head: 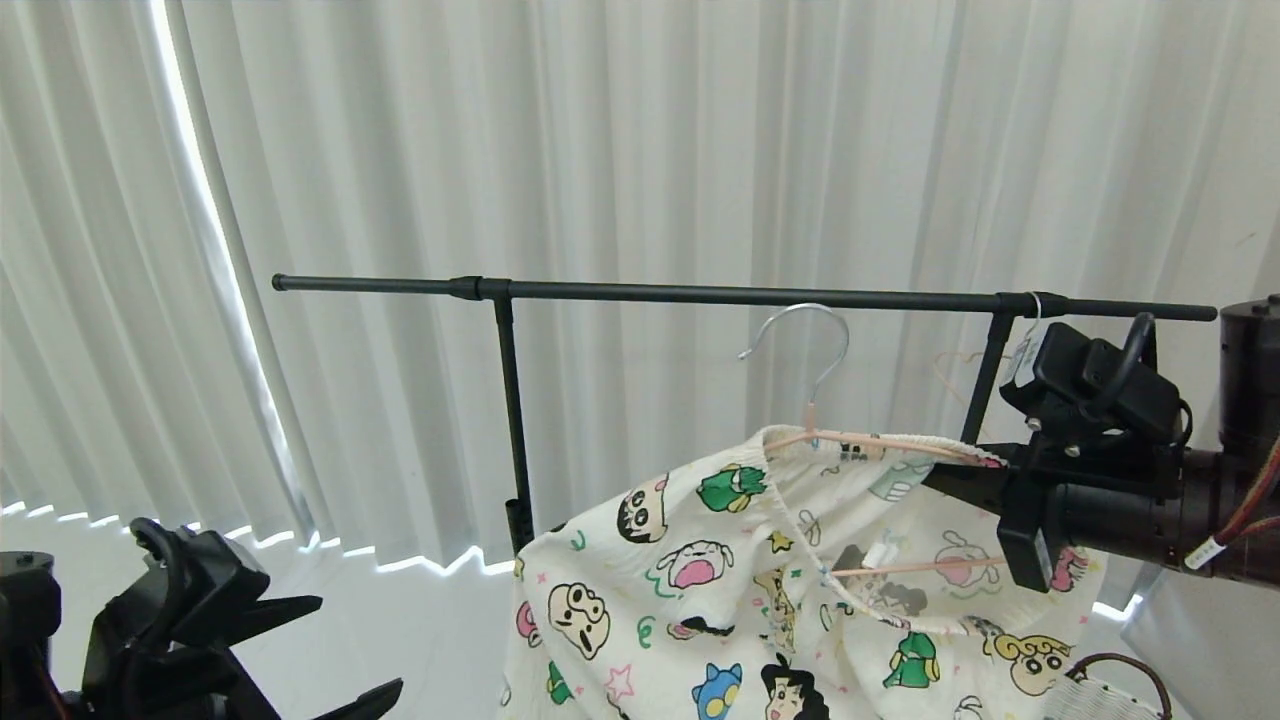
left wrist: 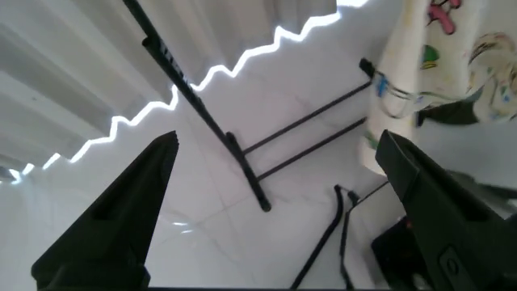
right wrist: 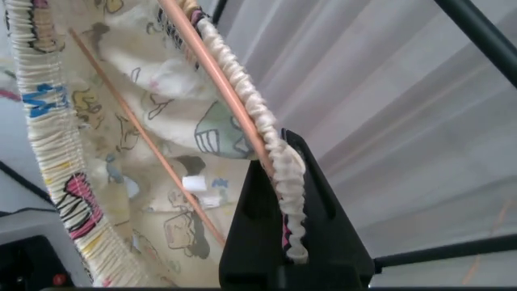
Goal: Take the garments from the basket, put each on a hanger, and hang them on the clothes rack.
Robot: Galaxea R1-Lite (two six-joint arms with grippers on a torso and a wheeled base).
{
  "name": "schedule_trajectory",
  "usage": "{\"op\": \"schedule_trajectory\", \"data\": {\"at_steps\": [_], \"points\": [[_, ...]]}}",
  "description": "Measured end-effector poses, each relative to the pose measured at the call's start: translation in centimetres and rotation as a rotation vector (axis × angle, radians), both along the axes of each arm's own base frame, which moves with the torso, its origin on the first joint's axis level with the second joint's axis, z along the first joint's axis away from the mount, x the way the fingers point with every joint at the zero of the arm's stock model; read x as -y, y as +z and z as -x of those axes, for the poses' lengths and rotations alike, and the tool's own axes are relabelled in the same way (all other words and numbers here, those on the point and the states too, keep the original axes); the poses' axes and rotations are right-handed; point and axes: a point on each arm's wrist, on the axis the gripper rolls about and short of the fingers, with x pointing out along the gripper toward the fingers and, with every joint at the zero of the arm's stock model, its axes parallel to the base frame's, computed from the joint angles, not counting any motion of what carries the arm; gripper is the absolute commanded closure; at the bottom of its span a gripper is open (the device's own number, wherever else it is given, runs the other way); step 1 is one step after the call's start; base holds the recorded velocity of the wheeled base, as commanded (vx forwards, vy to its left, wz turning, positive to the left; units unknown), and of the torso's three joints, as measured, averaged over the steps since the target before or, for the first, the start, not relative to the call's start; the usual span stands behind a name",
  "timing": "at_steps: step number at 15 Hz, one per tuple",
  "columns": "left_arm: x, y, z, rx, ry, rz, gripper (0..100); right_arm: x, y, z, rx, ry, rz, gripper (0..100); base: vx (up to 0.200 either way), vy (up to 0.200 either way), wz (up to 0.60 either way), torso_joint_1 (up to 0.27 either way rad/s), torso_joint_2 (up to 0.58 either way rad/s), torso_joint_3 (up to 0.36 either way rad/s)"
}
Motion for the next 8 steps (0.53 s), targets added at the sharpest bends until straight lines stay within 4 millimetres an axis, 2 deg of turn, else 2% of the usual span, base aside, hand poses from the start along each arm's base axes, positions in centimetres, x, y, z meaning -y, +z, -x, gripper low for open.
{"op": "schedule_trajectory", "data": {"at_steps": [3,8], "points": [[-0.7,1.0,0.9,0.017,0.173,0.094,0,1.0,-0.5,-0.6,-0.032,-0.148,0.024,100,0.0,0.0,0.0,0.0,0.0,0.0],[-2.3,3.0,0.8,0.116,0.374,0.08,0,1.9,-1.2,-0.6,-0.133,-0.383,0.022,100,0.0,0.0,0.0,0.0,0.0,0.0]]}}
